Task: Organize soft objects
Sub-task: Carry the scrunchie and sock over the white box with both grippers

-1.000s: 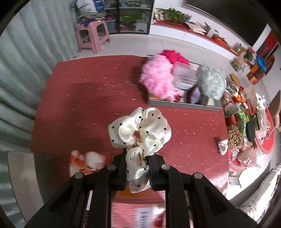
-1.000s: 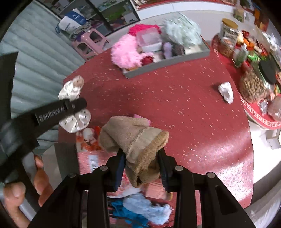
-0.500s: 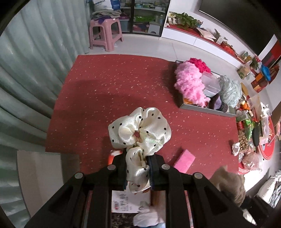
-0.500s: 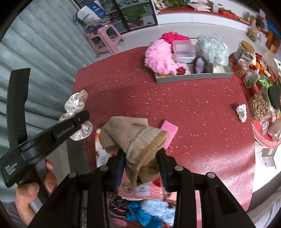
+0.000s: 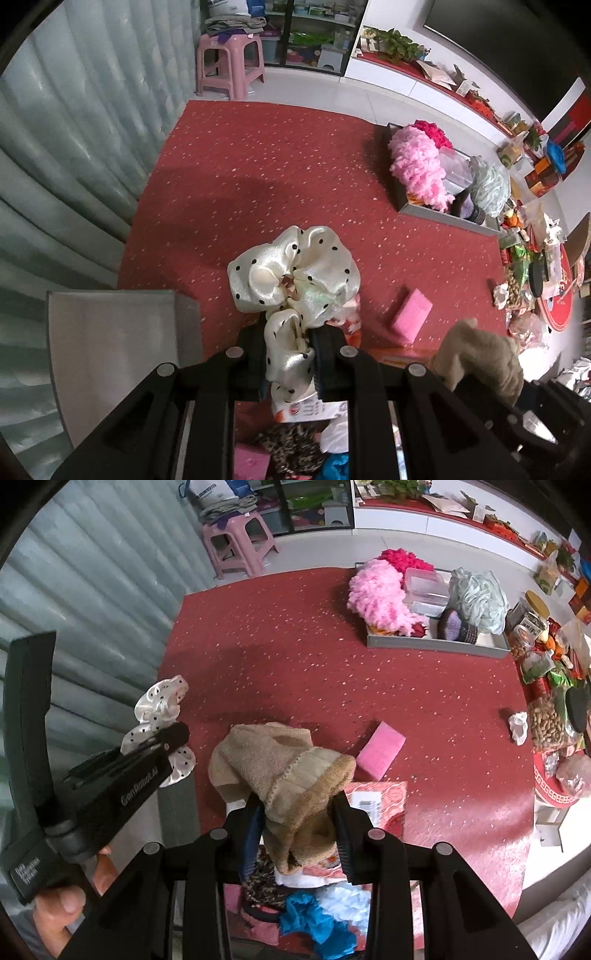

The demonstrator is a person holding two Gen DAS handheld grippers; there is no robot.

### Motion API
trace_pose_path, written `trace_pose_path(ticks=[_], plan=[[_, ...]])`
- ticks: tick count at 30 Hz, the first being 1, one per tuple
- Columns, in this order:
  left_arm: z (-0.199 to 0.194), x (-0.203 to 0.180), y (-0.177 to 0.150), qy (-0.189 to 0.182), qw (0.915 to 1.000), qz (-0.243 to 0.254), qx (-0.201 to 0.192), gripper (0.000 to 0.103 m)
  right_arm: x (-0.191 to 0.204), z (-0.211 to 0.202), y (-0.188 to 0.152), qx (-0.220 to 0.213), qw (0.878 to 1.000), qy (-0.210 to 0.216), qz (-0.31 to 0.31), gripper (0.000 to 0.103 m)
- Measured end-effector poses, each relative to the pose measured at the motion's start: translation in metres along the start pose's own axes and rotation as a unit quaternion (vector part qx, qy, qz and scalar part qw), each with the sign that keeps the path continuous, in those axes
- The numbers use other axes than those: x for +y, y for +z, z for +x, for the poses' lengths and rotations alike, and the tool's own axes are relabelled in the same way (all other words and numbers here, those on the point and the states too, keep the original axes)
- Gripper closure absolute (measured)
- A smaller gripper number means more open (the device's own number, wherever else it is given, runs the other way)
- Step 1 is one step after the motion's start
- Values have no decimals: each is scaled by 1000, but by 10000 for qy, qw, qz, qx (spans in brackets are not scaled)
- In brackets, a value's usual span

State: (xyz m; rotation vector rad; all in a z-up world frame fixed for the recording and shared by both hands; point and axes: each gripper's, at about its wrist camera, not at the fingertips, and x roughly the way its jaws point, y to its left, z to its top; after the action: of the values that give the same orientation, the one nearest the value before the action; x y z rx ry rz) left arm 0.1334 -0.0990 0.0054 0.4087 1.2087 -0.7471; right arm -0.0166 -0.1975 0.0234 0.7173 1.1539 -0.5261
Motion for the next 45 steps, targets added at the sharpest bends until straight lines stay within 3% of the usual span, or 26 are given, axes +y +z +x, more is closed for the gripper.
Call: trace_pose_path(ticks=[15, 24, 45], plan=[[-22, 54, -33, -5, 9992, -369, -122, 84, 53, -5, -18, 74, 9991, 25, -413, 66], [-40, 95, -67, 210, 9970, -679, -293, 84, 88, 5, -33, 229, 9961, 81, -845, 66], [-32, 182, -135, 819, 9848, -1523, 143, 84, 187, 60, -64, 856, 9757, 518, -1947, 66]])
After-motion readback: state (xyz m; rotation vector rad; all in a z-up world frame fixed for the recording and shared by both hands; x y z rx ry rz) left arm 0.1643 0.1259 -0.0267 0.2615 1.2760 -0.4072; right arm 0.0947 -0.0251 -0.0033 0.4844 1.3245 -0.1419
